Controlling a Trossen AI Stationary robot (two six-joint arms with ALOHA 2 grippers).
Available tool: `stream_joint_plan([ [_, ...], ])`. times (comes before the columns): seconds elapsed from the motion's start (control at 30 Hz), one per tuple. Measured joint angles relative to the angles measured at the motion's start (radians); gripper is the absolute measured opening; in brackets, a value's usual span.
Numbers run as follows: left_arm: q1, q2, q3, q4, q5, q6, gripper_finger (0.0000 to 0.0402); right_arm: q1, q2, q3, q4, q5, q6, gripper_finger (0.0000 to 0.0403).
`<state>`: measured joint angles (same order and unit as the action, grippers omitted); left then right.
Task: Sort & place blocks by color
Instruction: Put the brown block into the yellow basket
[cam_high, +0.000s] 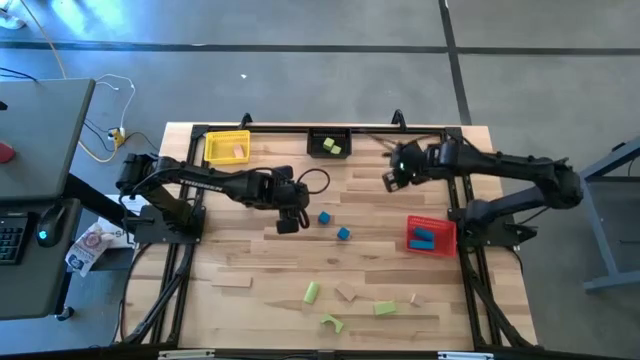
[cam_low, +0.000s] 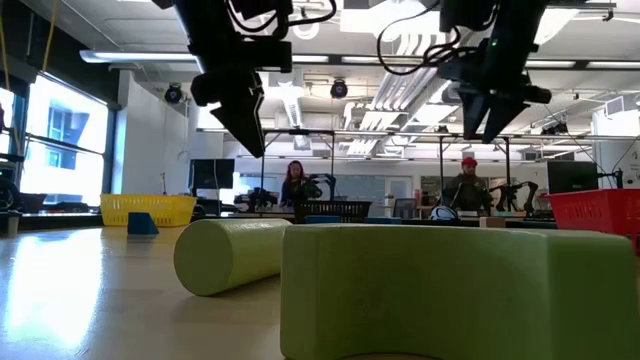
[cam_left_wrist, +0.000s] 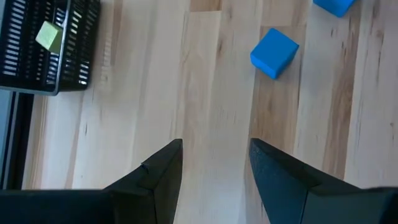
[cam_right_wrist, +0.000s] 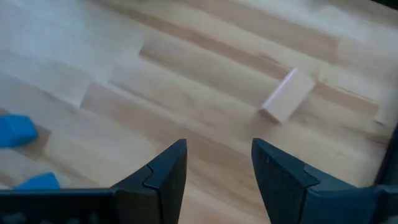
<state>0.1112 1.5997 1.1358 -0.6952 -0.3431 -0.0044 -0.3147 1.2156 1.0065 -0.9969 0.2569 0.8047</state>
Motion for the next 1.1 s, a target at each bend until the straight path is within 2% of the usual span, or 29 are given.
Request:
stream_joint_plan([
  [0.27,0.000,0.000,0.000,0.002,0.001,0.042,0.0172,-0.166,0.000,-0.001,0.019,-0.009,-0.054,0.0165],
  [0.4,0.000,0.000,0.000,0.003,0.001,0.042,0.0172,-0.214,0.002,-0.001,0.019,-0.030,0.003,0.0165],
  [0.83,0.000,0.000,0.000,0.004,0.001,0.042,0.0172,-0.249,0.164,-0.002,0.015,-0.034,0.130,0.0165],
  [1.1,0.000,0.000,0.000,0.004,0.028,0.043,0.0172,-0.295,0.263,-0.002,0.010,-0.127,0.181,0.0165],
])
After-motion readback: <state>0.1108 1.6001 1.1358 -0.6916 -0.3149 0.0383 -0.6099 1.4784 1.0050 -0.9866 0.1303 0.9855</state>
